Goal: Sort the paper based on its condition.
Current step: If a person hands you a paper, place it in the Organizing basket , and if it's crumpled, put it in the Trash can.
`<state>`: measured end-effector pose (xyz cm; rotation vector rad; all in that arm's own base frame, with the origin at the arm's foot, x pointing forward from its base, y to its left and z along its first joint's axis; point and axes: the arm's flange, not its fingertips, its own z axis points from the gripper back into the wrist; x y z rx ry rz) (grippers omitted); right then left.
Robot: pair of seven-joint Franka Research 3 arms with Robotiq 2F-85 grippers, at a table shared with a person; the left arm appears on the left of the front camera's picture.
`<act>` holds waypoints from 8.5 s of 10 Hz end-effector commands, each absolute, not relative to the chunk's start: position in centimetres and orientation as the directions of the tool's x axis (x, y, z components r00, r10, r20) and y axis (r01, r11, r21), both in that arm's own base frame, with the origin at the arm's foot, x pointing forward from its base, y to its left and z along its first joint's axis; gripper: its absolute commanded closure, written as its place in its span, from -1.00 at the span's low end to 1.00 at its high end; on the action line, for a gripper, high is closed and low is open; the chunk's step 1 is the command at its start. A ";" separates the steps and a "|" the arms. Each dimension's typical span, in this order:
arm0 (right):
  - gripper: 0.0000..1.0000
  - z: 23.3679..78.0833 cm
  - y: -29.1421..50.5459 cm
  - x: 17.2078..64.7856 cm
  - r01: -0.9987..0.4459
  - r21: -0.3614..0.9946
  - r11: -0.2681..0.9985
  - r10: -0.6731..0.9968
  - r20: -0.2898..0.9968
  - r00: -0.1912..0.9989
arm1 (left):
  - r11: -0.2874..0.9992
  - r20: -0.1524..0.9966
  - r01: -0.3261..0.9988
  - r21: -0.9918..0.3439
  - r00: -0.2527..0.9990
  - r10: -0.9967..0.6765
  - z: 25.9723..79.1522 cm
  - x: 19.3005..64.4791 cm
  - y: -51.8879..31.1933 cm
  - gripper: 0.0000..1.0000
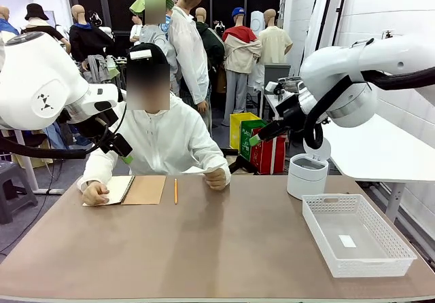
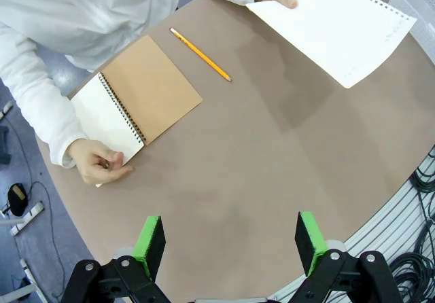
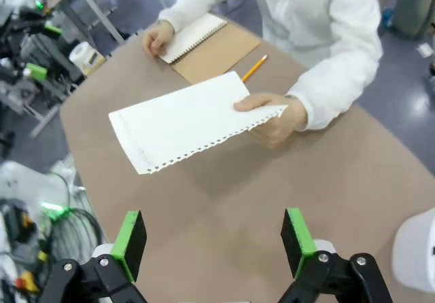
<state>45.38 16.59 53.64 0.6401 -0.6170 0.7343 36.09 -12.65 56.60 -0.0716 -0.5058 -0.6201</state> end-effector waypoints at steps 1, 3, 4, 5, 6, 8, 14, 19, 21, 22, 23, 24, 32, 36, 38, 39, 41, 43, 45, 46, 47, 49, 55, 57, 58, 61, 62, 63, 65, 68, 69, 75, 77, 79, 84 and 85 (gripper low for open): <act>-1.00 52.7 16.1 46.3 -0.681 0.414 0.604 0.333 0.645 0.688 | 0.815 0.478 0.574 0.080 0.696 -0.537 56.7 36.1 -12.6 -1.00; -1.00 52.5 16.3 45.8 -0.731 0.317 0.605 0.456 0.615 0.644 | 0.815 0.478 0.574 0.080 0.696 -0.537 56.7 36.1 -12.6 -1.00; -1.00 52.0 15.5 46.1 -0.698 0.397 0.597 0.358 0.647 0.674 | 0.815 0.478 0.574 0.080 0.696 -0.537 56.7 36.1 -12.6 -1.00; -1.00 52.0 15.5 46.1 -0.698 0.397 0.597 0.358 0.647 0.674 | 0.815 0.478 0.574 0.080 0.696 -0.537 56.7 36.1 -12.6 -1.00; -1.00 52.0 15.5 46.1 -0.698 0.397 0.597 0.358 0.647 0.674 | 0.815 0.478 0.574 0.080 0.696 -0.537 56.7 36.1 -12.6 -1.00; -1.00 51.9 15.5 46.1 -0.699 0.382 0.604 0.376 0.636 0.673 | 0.815 0.478 0.574 0.080 0.696 -0.537 56.7 36.1 -12.6 -1.00; -1.00 50.7 15.7 50.9 -0.046 0.839 0.542 -0.246 0.211 0.946 | 0.815 0.478 0.574 0.080 0.696 -0.537 56.7 36.1 -12.6 -1.00; -1.00 43.9 14.4 52.1 0.267 0.882 0.389 -0.274 -0.166 0.947 | 0.815 0.478 0.574 0.080 0.696 -0.537 56.7 36.1 -12.6 -1.00; -1.00 42.0 13.7 51.8 0.329 0.878 0.348 -0.252 -0.250 0.935 | 0.815 0.478 0.574 0.080 0.696 -0.537 56.7 36.1 -12.6 -1.00; -1.00 41.2 14.0 51.8 0.355 0.873 0.334 -0.244 -0.284 0.927 | 0.815 0.478 0.574 0.080 0.696 -0.537 56.7 36.1 -12.6 -1.00; -1.00 41.0 14.1 51.8 0.344 0.868 0.357 -0.229 -0.276 0.933 | 0.815 0.478 0.574 0.080 0.696 -0.537 56.7 36.1 -12.6 -1.00; -1.00 41.3 13.8 51.8 0.313 0.874 0.372 -0.240 -0.235 0.942 | 0.815 0.478 0.574 0.080 0.696 -0.537 56.7 36.1 -12.6 -1.00; -1.00 38.9 16.0 54.5 0.441 0.854 0.278 -0.116 -0.426 0.897 | 0.815 0.478 0.574 0.080 0.696 -0.537 56.7 36.1 -12.6 -1.00; -1.00 38.3 17.3 55.7 0.475 0.842 0.256 -0.063 -0.475 0.878 | 0.815 0.478 0.574 0.080 0.696 -0.537 56.7 36.1 -12.6 -1.00; -1.00 38.1 17.6 55.9 0.494 0.827 0.268 -0.039 -0.503 0.864 | 0.815 0.478 0.574 0.080 0.696 -0.537 56.7 36.1 -12.6 -1.00; -0.62 38.0 17.5 55.7 0.511 0.808 0.292 -0.048 -0.521 0.852 | 0.815 0.478 0.574 0.080 0.696 -0.537 56.7 36.1 -12.6 -1.00; -0.19 37.9 17.8 55.7 0.515 0.801 0.305 -0.047 -0.527 0.849 | 0.815 0.478 0.574 0.080 0.696 -0.537 56.7 36.1 -12.6 -1.00; 0.28 37.9 17.3 55.6 0.529 0.793 0.302 -0.076 -0.533 0.843 | 0.815 0.478 0.574 0.080 0.696 -0.537 56.7 36.1 -12.6 -1.00; 0.45 37.9 17.4 55.7 0.530 0.793 0.300 -0.067 -0.537 0.841 | 0.815 0.478 0.574 0.080 0.696 -0.537 56.7 36.1 -12.6 -1.00; 0.45 38.0 17.3 55.8 0.533 0.787 0.310 -0.064 -0.542 0.838 | 0.815 0.478 0.574 0.080 0.696 -0.537 56.7 36.1 -12.6 -1.00; 0.76 38.0 17.6 55.8 0.535 0.787 0.306 -0.063 -0.544 0.837 | 0.815 0.478 0.574 0.080 0.696 -0.537 56.7 36.1 -12.6 -1.00; 1.00 37.8 17.9 55.8 0.538 0.786 0.304 -0.057 -0.549 0.834 | 0.815 0.478 0.574 0.080 0.696 -0.537 56.7 36.1 -12.6 -1.00; 1.00 42.0 14.0 53.8 0.237 0.854 0.462 -0.067 -0.234 0.970 | 0.815 0.478 0.574 0.080 0.696 -0.537 56.7 36.1 -12.6 -1.00; 1.00 44.2 11.1 51.3 0.088 0.795 0.600 -0.028 -0.089 0.996 | 0.815 0.478 0.574 0.080 0.696 -0.537 56.7 36.1 -12.6 -1.00; 1.00 45.0 9.6 50.4 0.020 0.739 0.674 -0.002 -0.026 1.000 | 0.815 0.478 0.574 0.080 0.696 -0.537 56.7 36.1 -12.6 -1.00; 1.00 46.9 6.2 47.1 -0.081 0.591 0.803 0.039 0.083 0.996 | 0.815 0.478 0.574 0.080 0.696 -0.537 56.7 36.1 -12.6 -1.00; 1.00 46.9 5.3 46.2 -0.085 0.538 0.839 0.035 0.102 0.994 | 0.815 0.478 0.574 0.080 0.696 -0.537 56.7 36.1 -12.6 -1.00; 1.00 46.6 4.5 45.5 -0.088 0.495 0.864 0.034 0.118 0.992 | 0.815 0.478 0.574 0.080 0.696 -0.537 56.7 36.1 -12.6 -1.00; 1.00 46.7 2.4 44.0 -0.085 0.435 0.896 0.025 0.142 0.990 | 0.815 0.478 0.574 0.080 0.696 -0.537 56.7 36.1 -12.6 -1.00; 1.00 47.1 -0.8 42.9 -0.026 0.389 0.921 -0.051 0.185 0.982 | 0.815 0.478 0.574 0.080 0.696 -0.537 56.7 36.1 -12.6 -1.00; 1.00 47.3 -1.6 42.5 -0.018 0.384 0.923 -0.058 0.184 0.981 | 0.815 0.478 0.574 0.080 0.696 -0.537 56.7 36.1 -12.6 -1.00; 1.00 44.3 -3.4 42.2 -0.003 0.440 0.898 -0.018 0.045 0.999 | 0.815 0.478 0.574 0.080 0.696 -0.537 56.7 36.1 -12.6 -1.00; 1.00 43.0 -3.2 42.6 -0.011 0.466 0.885 -0.003 0.029 1.000 | 0.815 0.478 0.574 0.080 0.696 -0.537 56.7 36.1 -12.6 -1.00; 1.00 41.5 -2.9 42.1 0.003 0.457 0.889 -0.003 -0.001 1.000 | 0.815 0.478 0.574 0.080 0.696 -0.537 56.7 36.1 -12.6 -1.00; 1.00 37.8 -1.2 41.5 0.133 0.212 0.968 -0.133 -0.012 0.991 | 0.815 0.478 0.574 0.080 0.696 -0.537 56.7 36.1 -12.6 -1.00; 1.00 37.2 -0.7 41.5 0.148 0.185 0.972 -0.149 -0.006 0.989 | 0.815 0.478 0.574 0.080 0.696 -0.537 56.7 36.1 -12.6 -1.00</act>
